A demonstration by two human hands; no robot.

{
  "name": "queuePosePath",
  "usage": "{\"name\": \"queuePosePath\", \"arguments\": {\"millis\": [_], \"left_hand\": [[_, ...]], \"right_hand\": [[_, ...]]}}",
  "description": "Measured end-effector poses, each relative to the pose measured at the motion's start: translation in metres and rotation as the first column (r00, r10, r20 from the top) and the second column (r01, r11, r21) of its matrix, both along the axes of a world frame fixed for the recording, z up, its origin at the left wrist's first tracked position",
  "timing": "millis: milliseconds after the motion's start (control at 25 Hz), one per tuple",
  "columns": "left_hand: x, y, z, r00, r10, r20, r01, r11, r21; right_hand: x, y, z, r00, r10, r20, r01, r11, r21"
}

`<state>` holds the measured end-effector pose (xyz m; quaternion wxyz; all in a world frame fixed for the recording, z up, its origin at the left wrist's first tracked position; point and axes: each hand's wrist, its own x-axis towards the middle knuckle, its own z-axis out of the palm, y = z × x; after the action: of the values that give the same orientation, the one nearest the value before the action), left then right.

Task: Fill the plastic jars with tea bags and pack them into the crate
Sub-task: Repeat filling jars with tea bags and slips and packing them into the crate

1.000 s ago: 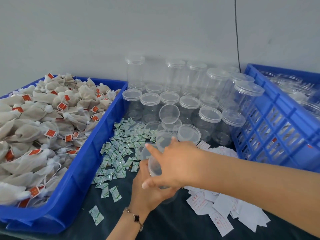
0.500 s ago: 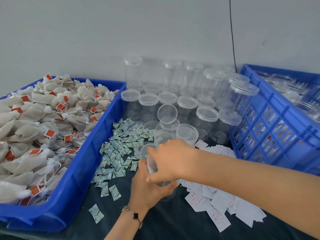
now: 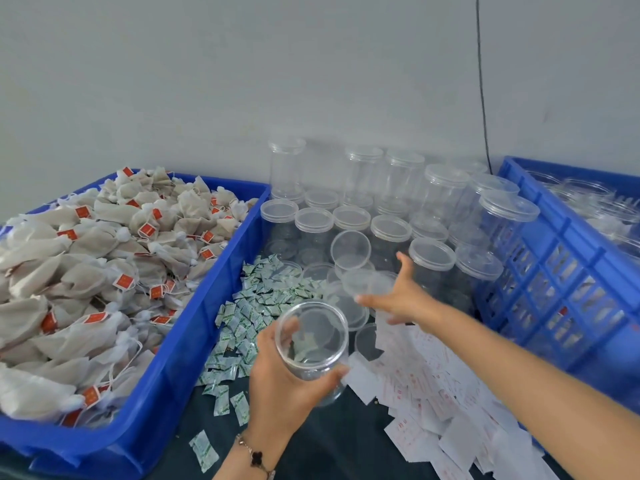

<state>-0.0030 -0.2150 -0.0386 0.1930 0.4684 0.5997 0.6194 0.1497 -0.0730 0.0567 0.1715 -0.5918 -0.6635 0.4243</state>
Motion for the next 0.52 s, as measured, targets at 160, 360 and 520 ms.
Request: {"name": "queuePosePath", "arguments": {"millis": [160,360,520], "left_hand": [[-0.036,0.019,0.007,0.985,0.170,0.014,-0.170,0.985,0.020],[-0.064,0.046,0.003,0.938,0.341,0.052,-0.340,0.940,-0.037],[-0.079,0.049,-0.015,0.939,0.341,-0.046,-0.343,0.937,-0.067]], "right_hand": [[-0.024,0.009,-0.026,0.952,0.040,0.304,-0.110,0.969,0.219],[-0.103,0.012,0.009,0.904,0.299,0.304,-0.414,0.790,0.453],[-0.189,0.029,0.038,0.787,0.470,0.399,-0.616,0.610,0.498]]}}
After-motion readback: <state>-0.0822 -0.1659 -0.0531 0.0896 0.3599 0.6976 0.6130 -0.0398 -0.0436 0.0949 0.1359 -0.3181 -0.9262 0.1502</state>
